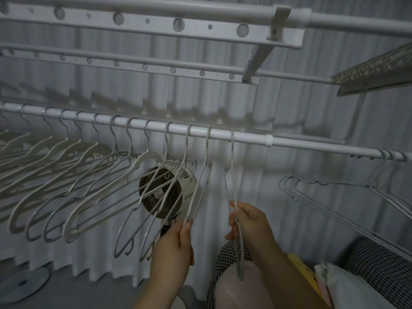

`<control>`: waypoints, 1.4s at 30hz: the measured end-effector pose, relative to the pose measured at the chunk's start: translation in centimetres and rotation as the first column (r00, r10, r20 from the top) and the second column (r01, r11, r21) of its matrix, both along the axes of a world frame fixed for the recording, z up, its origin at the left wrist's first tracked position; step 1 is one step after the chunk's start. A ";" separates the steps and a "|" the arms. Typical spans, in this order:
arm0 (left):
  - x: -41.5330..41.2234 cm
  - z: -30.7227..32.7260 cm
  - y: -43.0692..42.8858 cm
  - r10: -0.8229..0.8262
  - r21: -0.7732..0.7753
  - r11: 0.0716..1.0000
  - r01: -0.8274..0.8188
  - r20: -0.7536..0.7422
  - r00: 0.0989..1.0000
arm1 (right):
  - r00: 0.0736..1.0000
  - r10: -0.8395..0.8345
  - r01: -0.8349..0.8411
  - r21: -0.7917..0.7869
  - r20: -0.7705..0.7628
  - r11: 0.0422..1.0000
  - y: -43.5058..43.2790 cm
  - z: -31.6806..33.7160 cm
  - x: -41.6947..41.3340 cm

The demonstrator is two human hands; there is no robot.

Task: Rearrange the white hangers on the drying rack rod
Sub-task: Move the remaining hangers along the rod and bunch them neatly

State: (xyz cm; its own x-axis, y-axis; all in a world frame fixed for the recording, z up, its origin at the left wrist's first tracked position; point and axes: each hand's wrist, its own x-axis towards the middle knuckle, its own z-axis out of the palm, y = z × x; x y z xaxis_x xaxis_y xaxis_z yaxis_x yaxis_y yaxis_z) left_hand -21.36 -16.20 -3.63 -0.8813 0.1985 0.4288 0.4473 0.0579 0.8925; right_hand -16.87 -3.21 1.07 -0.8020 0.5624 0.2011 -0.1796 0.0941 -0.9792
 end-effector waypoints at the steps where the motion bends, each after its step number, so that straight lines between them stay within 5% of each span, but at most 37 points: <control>1: 0.0 0.0 0.0 -0.010 0.004 1.000 0.010 0.009 1.000 | 1.000 0.005 -0.005 -0.003 -0.001 1.000 0.0 0.0 0.0; 7: -0.2 -0.4 -0.1 0.029 -0.003 1.000 -0.029 0.021 0.999 | 1.000 -0.025 0.025 0.009 -0.003 1.000 0.2 -0.3 0.0; 14: 1.4 1.6 -0.8 0.208 -0.074 0.967 -0.244 -0.322 0.923 | 0.960 -0.278 0.264 0.378 -0.016 0.887 2.8 -0.5 2.2; 20: 6.2 4.1 2.2 0.064 0.094 0.995 -0.025 -0.431 0.900 | 0.870 -0.436 0.491 0.480 -0.231 0.727 7.8 1.3 8.2; 24: 9.8 3.7 7.9 -0.065 0.130 0.984 0.123 -0.379 0.923 | 0.811 -0.485 0.584 0.442 -0.327 0.680 13.3 2.7 14.3; 30: 14.2 1.5 18.5 -0.340 0.087 0.933 0.348 -0.101 0.935 | 0.698 -0.643 0.713 0.389 -0.316 0.583 23.9 2.9 23.0; 36: 19.1 2.0 29.6 -0.559 0.033 0.829 0.558 0.087 0.825 | 0.797 -0.604 0.551 0.382 0.024 0.742 30.3 1.7 24.8; 39: 20.1 3.0 33.7 -0.569 0.082 0.821 0.565 0.189 0.800 | 0.881 -0.445 0.385 0.305 0.159 0.871 30.4 1.1 24.6; 42: 20.1 3.7 35.8 -0.522 0.062 0.851 0.522 0.217 0.825 | 0.899 -0.394 0.310 0.360 0.190 0.880 29.9 1.0 24.4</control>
State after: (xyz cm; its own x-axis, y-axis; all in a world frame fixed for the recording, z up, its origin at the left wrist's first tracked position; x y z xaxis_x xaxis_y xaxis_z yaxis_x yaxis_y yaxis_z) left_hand -1.23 19.59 0.09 -0.7164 0.6554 0.2392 0.2057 -0.1291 0.9700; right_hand 7.53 26.71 2.04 -0.6088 0.7580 0.2342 0.1700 0.4130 -0.8947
